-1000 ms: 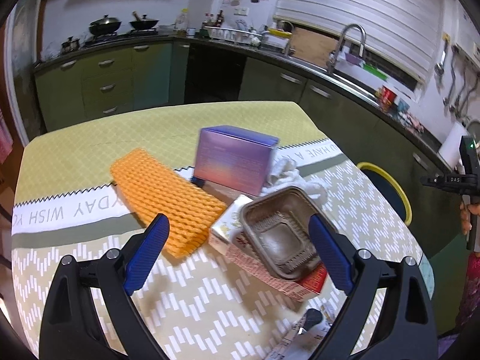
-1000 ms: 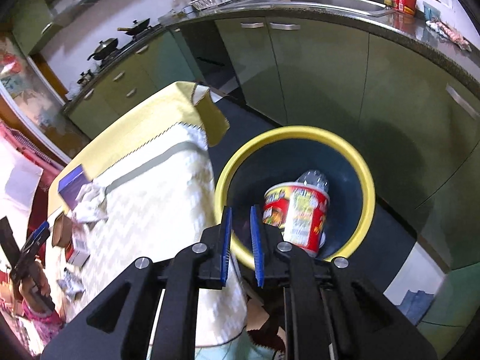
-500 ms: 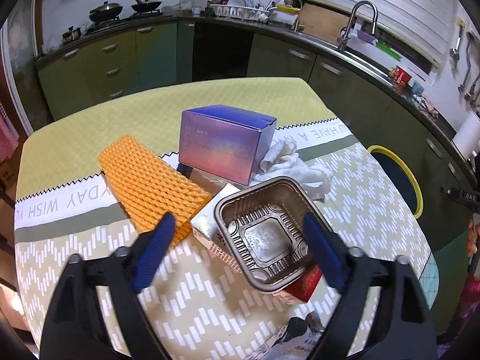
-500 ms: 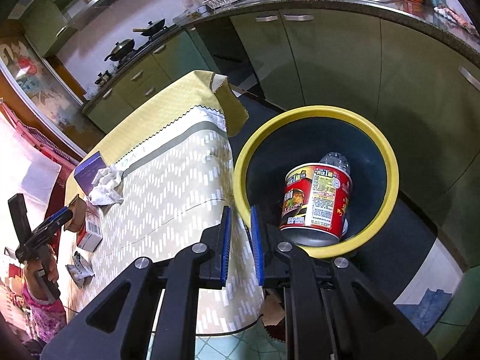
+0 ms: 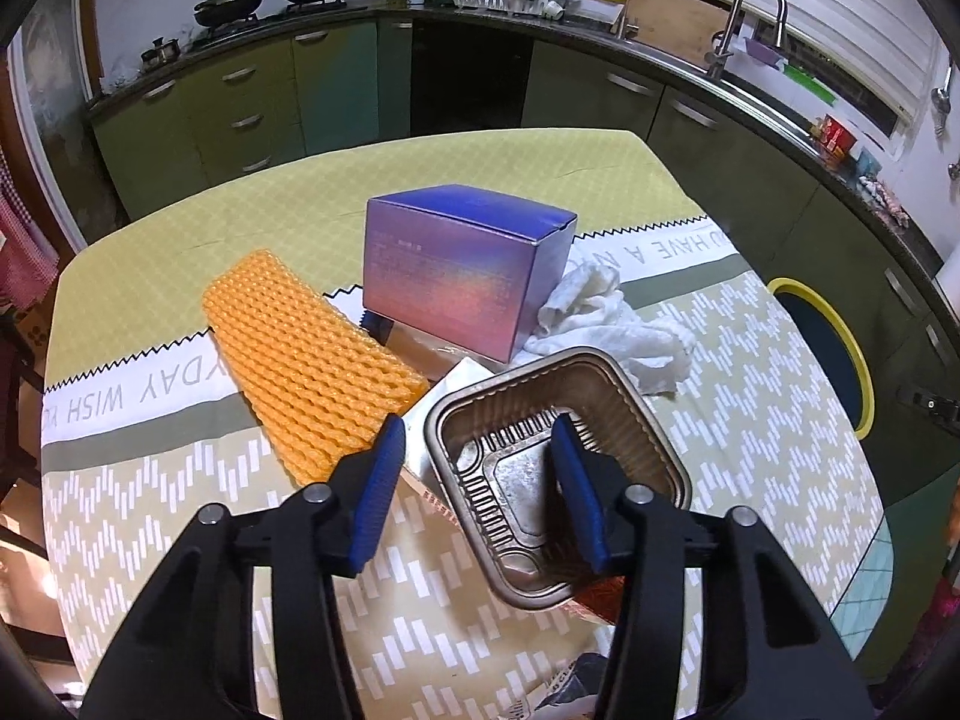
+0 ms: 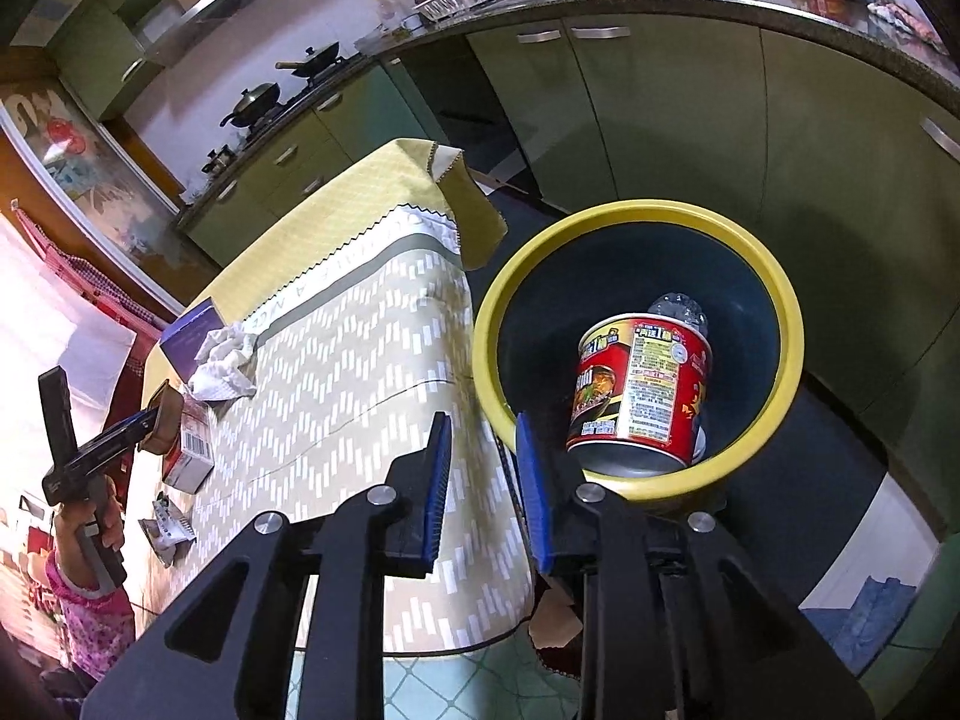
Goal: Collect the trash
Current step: 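Grasp the brown foil tray rim with the left gripper, then carry the foil tray into the yellow bin and open the left gripper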
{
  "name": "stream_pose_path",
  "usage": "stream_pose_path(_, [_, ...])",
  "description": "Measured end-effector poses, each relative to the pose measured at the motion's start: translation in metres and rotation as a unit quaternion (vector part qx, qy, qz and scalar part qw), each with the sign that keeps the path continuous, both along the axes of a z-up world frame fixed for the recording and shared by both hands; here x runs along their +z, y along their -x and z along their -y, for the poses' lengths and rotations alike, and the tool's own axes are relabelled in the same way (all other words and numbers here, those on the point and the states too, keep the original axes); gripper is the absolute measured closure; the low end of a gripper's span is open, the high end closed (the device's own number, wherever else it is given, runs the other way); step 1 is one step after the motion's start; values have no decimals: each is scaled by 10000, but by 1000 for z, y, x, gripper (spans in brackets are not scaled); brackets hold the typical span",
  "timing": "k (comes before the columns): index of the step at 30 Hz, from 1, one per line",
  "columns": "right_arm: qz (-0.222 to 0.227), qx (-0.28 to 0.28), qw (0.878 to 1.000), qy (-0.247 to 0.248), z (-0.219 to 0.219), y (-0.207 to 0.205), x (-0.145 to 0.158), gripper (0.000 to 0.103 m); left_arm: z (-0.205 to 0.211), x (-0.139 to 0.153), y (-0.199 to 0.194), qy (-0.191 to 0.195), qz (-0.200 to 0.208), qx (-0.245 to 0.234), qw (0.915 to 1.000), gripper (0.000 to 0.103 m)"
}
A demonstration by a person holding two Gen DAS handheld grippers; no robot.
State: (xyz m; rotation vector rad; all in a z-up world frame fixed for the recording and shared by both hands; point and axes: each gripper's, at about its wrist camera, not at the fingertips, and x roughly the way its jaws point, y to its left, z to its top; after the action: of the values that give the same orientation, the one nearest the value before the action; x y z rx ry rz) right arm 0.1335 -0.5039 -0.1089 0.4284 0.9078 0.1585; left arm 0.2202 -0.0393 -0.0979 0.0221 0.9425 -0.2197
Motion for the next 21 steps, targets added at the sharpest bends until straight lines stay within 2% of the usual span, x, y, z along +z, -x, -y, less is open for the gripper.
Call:
stream_pose_path(2, [19,12,10000,0,-1,1,2,79,0,0,1,-36,10,-5,10000,64])
stream_pose_path(4, [38,20,10000,-2,-3,3,3,77,0,0,1,-44,-1,-28,10000,78])
stream_pose_path(10, [64,66,9999,41,-7,5,6,75,1,1,4,-47,89,-128,9999,93])
stream_pose_path(13, [66,80,9999,53,-8,5,6,75,3,4,7,-63,189,-162,9997,97])
stream_pose_path(21, [78,89,9999,58,-10,7,6,75,4,24,20,-168,480,-240,9984,99])
